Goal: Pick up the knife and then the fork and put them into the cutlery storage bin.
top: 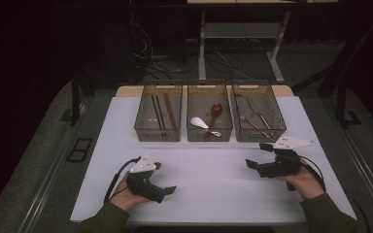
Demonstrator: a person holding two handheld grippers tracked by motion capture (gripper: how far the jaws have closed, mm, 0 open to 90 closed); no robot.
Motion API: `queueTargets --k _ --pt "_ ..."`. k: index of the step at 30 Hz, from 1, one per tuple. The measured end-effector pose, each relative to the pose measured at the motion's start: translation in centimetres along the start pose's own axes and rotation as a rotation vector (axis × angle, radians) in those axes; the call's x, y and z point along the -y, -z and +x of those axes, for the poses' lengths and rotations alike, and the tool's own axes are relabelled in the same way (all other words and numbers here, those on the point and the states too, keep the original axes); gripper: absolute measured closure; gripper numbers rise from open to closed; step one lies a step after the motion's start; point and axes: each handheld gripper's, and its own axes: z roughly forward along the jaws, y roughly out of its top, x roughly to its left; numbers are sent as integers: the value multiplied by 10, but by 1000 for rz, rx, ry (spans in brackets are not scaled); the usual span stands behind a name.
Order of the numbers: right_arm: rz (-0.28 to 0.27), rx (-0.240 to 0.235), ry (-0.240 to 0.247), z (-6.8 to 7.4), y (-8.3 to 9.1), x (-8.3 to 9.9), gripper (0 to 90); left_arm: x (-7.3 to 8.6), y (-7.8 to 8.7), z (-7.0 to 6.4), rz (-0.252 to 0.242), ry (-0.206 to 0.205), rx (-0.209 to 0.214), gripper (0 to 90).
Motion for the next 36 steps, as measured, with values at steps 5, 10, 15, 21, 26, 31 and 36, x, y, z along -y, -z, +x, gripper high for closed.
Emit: queueTargets --k 5,10,15,21,26,31,36 --pt "3 -1 -6 6 2 12 137 0 0 0 -1 -2 2 0" --pt "3 -6 -4 10 5 20 137 0 0 0 -2 -1 0 0" --pt "0 3 -14 11 9 29 137 0 1 0 0 -4 1 0" --pt "14 14 -18 12 13 39 137 0 1 0 5 -10 -1 0" --pt "25 10 -26 13 16 45 137 0 1 0 5 -3 -2 0" --pt "28 0 -23 14 16 46 137 1 1 1 7 -7 -2 0" --pt "21 1 -18 14 17 46 137 1 0 1 8 -7 0 0"
